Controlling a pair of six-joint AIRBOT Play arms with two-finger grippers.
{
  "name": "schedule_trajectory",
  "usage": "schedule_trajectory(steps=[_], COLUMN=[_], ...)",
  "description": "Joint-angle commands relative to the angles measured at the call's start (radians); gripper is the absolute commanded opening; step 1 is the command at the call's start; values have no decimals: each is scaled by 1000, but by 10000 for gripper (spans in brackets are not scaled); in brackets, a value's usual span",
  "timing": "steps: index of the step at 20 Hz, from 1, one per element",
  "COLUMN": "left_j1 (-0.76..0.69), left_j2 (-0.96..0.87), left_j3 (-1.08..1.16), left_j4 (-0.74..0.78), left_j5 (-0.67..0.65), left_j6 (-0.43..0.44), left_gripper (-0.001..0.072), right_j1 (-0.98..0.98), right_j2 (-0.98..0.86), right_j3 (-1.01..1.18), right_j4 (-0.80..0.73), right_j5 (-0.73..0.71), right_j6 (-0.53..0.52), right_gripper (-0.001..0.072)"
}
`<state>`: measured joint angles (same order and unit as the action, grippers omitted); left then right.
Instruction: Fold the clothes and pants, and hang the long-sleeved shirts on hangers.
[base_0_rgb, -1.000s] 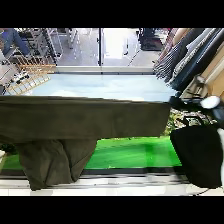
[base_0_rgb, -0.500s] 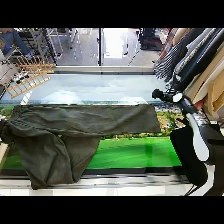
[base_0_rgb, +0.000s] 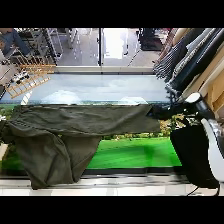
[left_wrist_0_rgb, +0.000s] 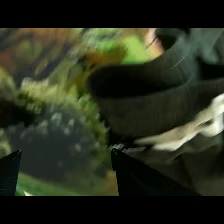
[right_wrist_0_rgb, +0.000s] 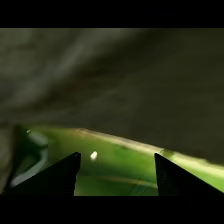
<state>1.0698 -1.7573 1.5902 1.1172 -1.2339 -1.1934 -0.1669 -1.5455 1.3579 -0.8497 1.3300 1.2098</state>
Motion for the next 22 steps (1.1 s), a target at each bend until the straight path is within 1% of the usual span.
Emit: schedule_trajectory(steps=[1,2,3,4,5,6,7,8,11,16,17,19,20,21,22], left_j1=[34,26,19,12,3,-7,-23,-39,-90,-177,-192,-212,-216,-216,-216], left_j2=[4,4,4,4,4,4,3,-1,-14,-19,-19,-19,-19,-19,-18], left_j3=[-152,-184,-214,-238,-257,-269,-275,-275,-275,-275,-275,-275,-275,-275,-274], left_j4=[-84,-101,-159,-245,-336,-383,-387,-381,-381,-345,-335,-332,-332,-333,-333], left_j5=[2,37,65,78,80,79,80,80,81,137,154,204,231,244,246], left_j6=[62,92,140,200,266,312,320,324,336,344,336,293,258,245,242], left_gripper=[579,579,579,579,563,490,466,467,467,468,468,464,326,149,13], right_j1=[109,168,234,313,388,464,524,580,689,741,741,744,748,756,763], right_j2=[142,161,166,161,151,132,106,71,-16,-92,-106,-139,-154,-168,-179], right_j3=[-257,-304,-330,-344,-347,-347,-347,-347,-338,-261,-248,-220,-208,-200,-196], right_j4=[131,146,145,133,113,104,108,118,177,214,226,249,256,258,260], right_j5=[-9,-42,-84,-148,-219,-292,-343,-387,-463,-492,-492,-486,-486,-487,-487], right_j6=[-13,6,40,71,114,155,194,215,217,219,219,222,223,238,245], right_gripper=[502,501,501,501,501,502,502,502,502,502,502,502,500,500,499])
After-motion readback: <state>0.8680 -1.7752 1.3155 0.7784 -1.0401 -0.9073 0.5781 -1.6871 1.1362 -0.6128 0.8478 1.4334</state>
